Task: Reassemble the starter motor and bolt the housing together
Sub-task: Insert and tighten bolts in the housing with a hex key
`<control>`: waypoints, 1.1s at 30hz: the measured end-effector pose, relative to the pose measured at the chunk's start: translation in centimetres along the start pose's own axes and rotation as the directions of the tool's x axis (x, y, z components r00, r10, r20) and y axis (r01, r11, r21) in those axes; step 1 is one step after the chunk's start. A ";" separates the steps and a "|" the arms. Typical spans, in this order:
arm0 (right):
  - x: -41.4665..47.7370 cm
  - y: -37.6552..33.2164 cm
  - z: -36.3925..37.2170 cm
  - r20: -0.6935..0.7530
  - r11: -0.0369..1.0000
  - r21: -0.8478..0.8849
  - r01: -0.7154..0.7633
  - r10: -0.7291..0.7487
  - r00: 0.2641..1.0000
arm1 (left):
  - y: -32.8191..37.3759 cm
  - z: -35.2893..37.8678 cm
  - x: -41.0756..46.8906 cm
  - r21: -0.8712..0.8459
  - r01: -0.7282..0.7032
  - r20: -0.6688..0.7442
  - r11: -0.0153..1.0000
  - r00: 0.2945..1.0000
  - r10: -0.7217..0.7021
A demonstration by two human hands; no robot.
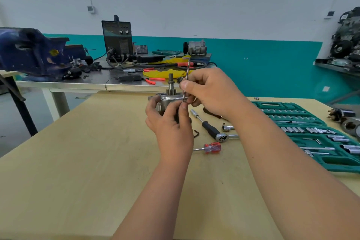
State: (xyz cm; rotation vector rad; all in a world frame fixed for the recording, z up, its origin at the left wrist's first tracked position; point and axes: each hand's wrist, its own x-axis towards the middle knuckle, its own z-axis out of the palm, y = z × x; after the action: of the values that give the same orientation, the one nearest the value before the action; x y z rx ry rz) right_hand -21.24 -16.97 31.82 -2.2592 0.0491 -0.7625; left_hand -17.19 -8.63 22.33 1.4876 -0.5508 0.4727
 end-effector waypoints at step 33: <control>0.1 -0.2 -0.1 -0.029 0.997 0.073 0.031 -0.029 0.999 | -0.3 0.5 -0.7 0.028 -0.088 -0.103 0.996 0.991 0.091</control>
State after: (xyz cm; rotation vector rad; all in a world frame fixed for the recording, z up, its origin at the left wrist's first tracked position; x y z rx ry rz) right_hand -21.27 -16.92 31.99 -2.1839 0.0000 -0.7994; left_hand -17.63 -9.07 21.67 1.4553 -0.5324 0.6252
